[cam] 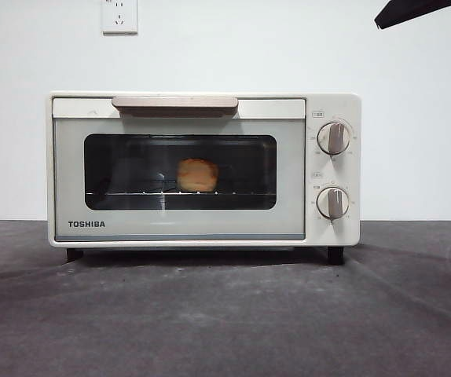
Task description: The left arm flap open the oven, the right arm pick bread and place it into oven, the left arm flap close the oven
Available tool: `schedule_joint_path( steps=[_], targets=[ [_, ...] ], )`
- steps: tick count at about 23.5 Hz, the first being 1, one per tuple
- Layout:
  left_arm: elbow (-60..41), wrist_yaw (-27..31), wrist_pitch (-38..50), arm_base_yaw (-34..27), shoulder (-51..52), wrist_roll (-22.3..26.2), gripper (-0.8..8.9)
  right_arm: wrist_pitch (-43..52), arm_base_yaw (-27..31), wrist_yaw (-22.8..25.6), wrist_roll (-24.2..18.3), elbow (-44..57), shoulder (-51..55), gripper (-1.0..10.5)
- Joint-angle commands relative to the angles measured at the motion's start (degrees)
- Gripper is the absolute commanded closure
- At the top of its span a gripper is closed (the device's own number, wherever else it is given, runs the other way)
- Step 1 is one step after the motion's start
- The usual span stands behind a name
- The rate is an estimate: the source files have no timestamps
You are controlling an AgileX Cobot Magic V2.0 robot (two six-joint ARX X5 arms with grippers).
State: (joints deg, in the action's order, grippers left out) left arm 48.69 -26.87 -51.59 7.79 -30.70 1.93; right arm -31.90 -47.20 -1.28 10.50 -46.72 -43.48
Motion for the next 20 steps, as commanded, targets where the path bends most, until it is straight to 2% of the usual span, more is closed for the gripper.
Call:
schedule_joint_path(
  steps=[1,4,5,8,9,20],
  targets=[
    [0.76,0.11,0.61,0.17,0.09,1.90,7.97,0.59,-0.52,0.22,-0.48,-0.74,-0.28,5.6],
    [0.76,0.11,0.57,0.17,0.09,1.90,7.97,0.57,-0.52,0.22,-0.46,-0.74,-0.28,5.9],
    [0.76,0.11,0.57,0.17,0.09,1.90,7.95,0.55,-0.52,0.22,-0.46,-0.74,-0.28,6.4],
    [0.76,0.11,0.55,0.17,0.09,1.90,7.94,0.55,-0.52,0.22,-0.50,-0.74,-0.28,9.1],
    [0.76,0.11,0.55,0.17,0.09,1.88,7.94,0.55,-0.52,0.24,-0.50,-0.74,-0.28,9.4],
    [0.76,0.11,0.52,0.17,0.09,1.90,7.94,0.59,-0.52,0.24,-0.26,-0.74,-0.22,9.4]
  ],
)
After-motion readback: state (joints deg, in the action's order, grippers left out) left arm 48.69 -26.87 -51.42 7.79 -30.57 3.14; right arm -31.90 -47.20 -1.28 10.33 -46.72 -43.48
